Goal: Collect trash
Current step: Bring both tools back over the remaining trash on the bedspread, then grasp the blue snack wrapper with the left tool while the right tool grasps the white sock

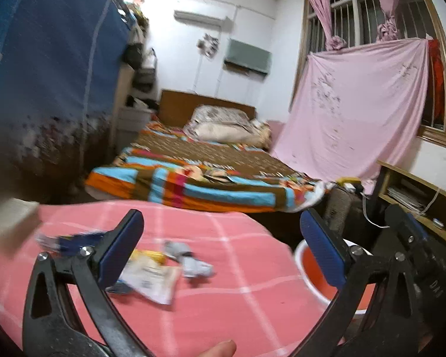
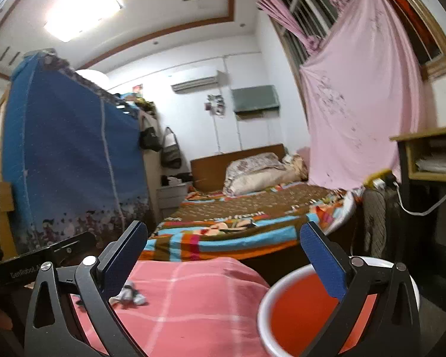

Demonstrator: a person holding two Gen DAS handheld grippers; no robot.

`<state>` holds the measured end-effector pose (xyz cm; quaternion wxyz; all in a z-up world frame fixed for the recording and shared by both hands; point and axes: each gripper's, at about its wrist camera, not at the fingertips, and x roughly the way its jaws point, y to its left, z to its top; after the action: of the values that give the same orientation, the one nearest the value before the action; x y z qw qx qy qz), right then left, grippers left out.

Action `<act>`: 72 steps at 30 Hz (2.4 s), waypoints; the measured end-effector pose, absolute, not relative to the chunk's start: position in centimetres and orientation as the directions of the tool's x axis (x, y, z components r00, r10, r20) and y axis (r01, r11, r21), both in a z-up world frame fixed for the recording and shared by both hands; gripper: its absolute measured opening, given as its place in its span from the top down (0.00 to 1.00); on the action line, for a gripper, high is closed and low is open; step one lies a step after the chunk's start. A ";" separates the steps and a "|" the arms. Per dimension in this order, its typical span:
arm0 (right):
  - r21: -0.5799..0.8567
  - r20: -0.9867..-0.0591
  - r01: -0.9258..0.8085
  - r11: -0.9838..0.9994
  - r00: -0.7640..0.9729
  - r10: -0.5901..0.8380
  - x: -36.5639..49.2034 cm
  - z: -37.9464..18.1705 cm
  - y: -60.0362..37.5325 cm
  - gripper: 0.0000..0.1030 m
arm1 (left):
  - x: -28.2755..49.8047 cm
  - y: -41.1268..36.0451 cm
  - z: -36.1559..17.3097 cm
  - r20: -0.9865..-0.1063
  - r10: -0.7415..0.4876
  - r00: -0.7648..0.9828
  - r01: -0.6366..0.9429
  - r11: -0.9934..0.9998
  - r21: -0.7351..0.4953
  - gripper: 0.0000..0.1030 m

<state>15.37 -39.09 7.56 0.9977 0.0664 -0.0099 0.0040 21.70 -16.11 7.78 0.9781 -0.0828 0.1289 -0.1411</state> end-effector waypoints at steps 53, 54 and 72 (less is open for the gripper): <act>0.028 -0.619 -0.313 0.949 0.740 0.262 31.0 0.3 -25.2 0.64 | 30.5 0.1 0.3 -0.625 -0.201 0.754 -0.005 0.950 -0.312 0.80; 0.031 -0.624 -0.312 0.950 0.736 0.262 31.1 0.2 -25.2 0.66 | 30.4 0.0 0.3 -0.626 -0.204 0.753 -0.002 0.950 -0.312 0.85; -0.004 -0.500 -0.364 0.931 0.807 0.313 27.9 1.5 -24.8 0.86 | 28.9 -2.8 1.5 -0.611 -0.208 0.764 0.105 0.974 -0.200 1.00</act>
<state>27.90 -24.77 1.55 0.9493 -0.0498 0.2541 0.1784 28.94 -2.83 1.48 0.9360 -0.0773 0.3331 -0.0835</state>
